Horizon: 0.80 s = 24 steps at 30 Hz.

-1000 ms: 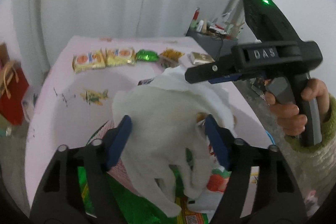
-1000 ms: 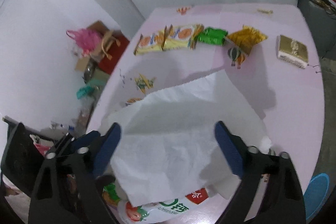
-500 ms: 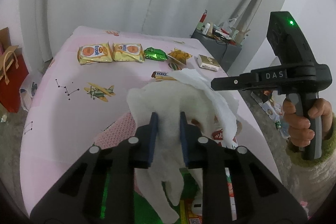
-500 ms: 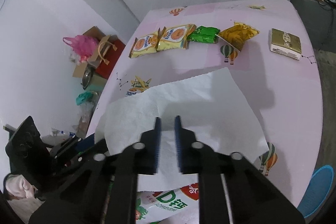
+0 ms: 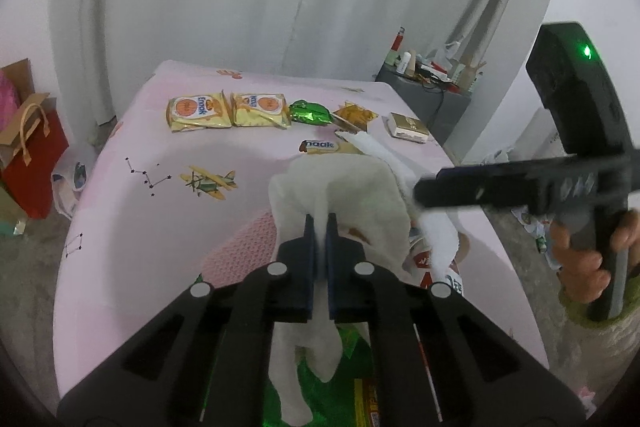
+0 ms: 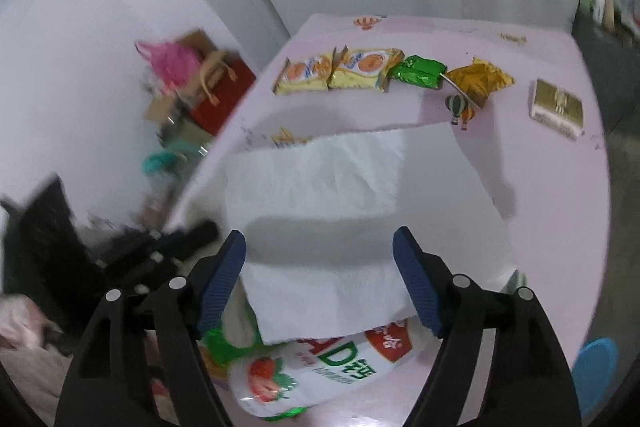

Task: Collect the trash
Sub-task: 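Lift the white tissue with the left gripper and carry it toward the wastebasket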

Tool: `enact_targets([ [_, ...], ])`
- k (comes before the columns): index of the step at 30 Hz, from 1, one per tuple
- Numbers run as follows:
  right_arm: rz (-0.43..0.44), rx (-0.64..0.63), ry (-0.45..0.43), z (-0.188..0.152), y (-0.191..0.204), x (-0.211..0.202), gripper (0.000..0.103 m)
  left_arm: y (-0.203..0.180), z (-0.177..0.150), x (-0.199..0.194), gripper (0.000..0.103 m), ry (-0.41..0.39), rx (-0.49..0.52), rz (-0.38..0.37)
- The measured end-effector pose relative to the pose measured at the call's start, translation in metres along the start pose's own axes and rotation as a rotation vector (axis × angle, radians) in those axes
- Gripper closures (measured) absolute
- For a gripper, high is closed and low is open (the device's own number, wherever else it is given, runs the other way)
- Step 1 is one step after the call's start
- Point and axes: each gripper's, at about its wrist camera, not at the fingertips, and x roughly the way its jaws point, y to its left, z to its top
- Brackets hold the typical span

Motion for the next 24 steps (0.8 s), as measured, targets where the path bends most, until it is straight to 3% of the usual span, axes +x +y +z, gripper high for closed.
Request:
enact_targets([
  [2,-0.03,-0.011,0.012,-0.002,0.002,0.006,0.034,0.001,0.0,0.0,0.1,-0.001,-0.001,-0.002],
  [4,-0.057,-0.01,0.026,-0.004,0.001,0.01,0.065,0.001,0.0,0.0,0.1,-0.003,-0.003,-0.004],
  [7,-0.056,0.018,0.011,-0.006,-0.004,0.006,0.091,0.002,0.001,-0.004,0.1,-0.018,0.0,-0.013],
  [10,-0.064,0.05,-0.04,-0.008,-0.01,-0.008,0.098,0.002,0.002,-0.012,0.1,-0.04,0.004,-0.027],
  [24,0.005,0.178,-0.234,-0.027,-0.028,-0.086,0.098,-0.013,0.021,-0.064,0.1,-0.156,0.034,-0.072],
])
